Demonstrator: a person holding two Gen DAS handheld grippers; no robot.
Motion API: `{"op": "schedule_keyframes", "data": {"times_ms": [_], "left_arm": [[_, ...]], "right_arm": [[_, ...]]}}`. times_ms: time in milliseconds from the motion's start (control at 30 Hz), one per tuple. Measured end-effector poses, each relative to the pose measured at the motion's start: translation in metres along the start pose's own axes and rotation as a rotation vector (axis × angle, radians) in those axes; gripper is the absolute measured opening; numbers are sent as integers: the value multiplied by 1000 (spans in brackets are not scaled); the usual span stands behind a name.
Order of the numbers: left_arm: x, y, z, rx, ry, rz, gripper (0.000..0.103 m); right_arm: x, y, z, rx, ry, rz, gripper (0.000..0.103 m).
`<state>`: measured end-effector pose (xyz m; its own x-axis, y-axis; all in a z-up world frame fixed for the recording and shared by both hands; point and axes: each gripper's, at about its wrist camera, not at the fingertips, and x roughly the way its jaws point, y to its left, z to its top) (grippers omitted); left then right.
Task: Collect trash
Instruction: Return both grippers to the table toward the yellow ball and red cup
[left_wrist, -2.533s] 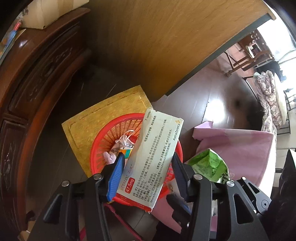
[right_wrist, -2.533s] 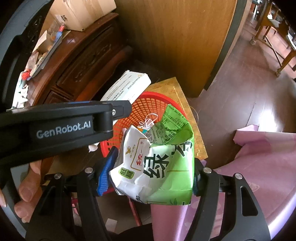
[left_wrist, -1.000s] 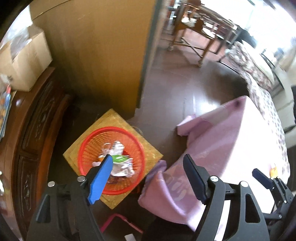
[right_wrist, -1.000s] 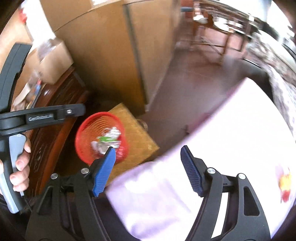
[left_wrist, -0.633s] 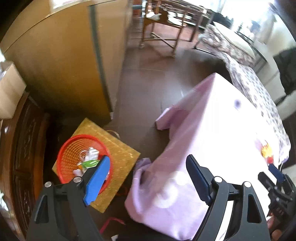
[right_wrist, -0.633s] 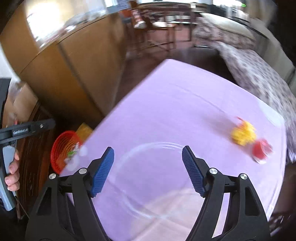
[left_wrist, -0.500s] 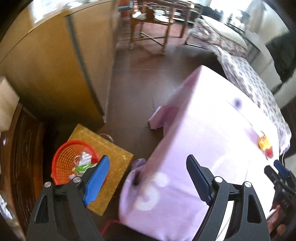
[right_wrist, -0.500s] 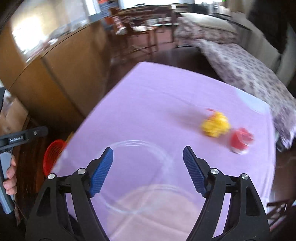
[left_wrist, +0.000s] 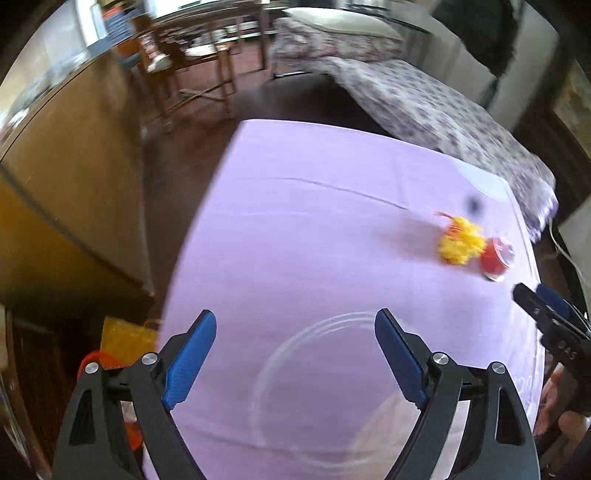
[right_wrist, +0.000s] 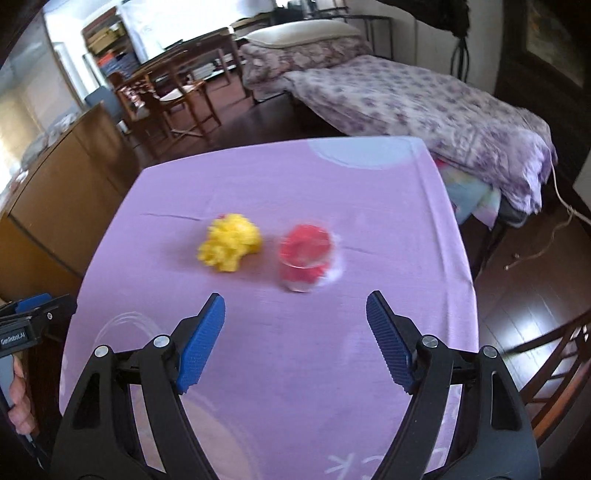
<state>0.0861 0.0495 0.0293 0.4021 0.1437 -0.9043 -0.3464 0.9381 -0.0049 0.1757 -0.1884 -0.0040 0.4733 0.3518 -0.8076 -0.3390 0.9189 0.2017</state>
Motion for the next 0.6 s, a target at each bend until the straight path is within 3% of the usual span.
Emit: {"op": "schedule_keyframes", "data": {"times_ms": [233,600], "left_arm": [[23,-57,9,127,16,-32,86],[44,-104,29,182,29,-57,86]], "right_arm": [[15,-30,-2,27,17,-6,77],[15,-31,-9,21,32,-26,77]]}}
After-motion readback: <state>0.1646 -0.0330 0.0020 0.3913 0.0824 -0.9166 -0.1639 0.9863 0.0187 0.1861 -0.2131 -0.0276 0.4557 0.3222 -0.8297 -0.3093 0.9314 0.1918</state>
